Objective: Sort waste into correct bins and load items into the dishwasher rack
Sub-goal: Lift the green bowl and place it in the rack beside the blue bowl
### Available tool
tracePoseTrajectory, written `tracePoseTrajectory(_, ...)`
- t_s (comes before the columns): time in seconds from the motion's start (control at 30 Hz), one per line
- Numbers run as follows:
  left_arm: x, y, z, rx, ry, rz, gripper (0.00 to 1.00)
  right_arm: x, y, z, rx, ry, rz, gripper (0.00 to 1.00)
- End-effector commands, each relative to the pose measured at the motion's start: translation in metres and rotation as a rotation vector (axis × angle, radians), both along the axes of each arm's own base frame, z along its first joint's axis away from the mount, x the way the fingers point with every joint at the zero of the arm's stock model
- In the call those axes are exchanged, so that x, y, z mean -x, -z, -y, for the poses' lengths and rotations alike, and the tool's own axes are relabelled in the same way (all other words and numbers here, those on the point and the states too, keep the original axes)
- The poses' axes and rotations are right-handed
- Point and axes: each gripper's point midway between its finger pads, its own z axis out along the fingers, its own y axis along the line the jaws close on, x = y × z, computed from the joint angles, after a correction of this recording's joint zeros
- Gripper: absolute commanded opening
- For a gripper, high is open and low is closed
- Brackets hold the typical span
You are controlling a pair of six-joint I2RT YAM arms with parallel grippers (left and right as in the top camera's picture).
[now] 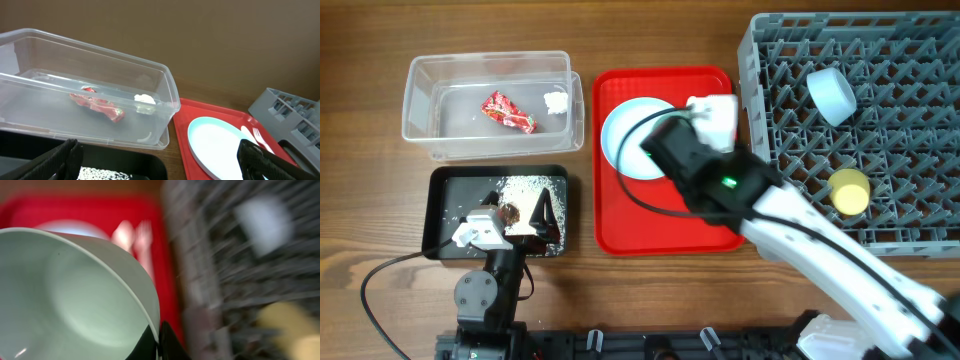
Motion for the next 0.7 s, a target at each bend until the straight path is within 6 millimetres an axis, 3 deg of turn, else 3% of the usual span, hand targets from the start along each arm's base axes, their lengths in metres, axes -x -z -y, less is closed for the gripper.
tracePoseTrajectory(0.0, 0.000, 0.000, -0.001, -0.013, 0.001, 0.002, 1.00, -0.010, -0.105, 0.078, 0.481, 0.292, 0.440, 0.04)
tracePoseTrajectory(0.03, 0.000, 0.000, -0.001, -0.013, 0.001, 0.002, 1.00, -0.011, -0.116, 0.087, 0.545, 0.342, 0.471, 0.04)
tracePoseTrajectory(0.13, 0.000, 0.000, -0.001, -0.013, 0.001, 0.002, 1.00, -0.028, -0.124, 0.113, 0.640, 0.399, 0.393, 0.04)
tracePoseTrajectory(0.2, 0.000, 0.000, -0.001, -0.013, 0.001, 0.002, 1.00, -0.041, -0.131, 0.147, 0.684, 0.498, 0.348, 0.04)
tracePoseTrajectory(0.4, 0.000, 0.000, -0.001, -0.013, 0.001, 0.002, 1.00, -0.048, -0.143, 0.202, 0.756, 0.631, 0.262, 0.04)
tracePoseTrajectory(0.5, 0.000, 0.000, -0.001, -0.013, 0.001, 0.002, 1.00, -0.046, -0.145, 0.216, 0.823, 0.627, 0.177, 0.04)
tracePoseTrajectory(0.67, 0.000, 0.000, -0.001, -0.013, 0.001, 0.002, 1.00, -0.051, -0.142, 0.238, 0.763, 0.696, 0.222, 0.04)
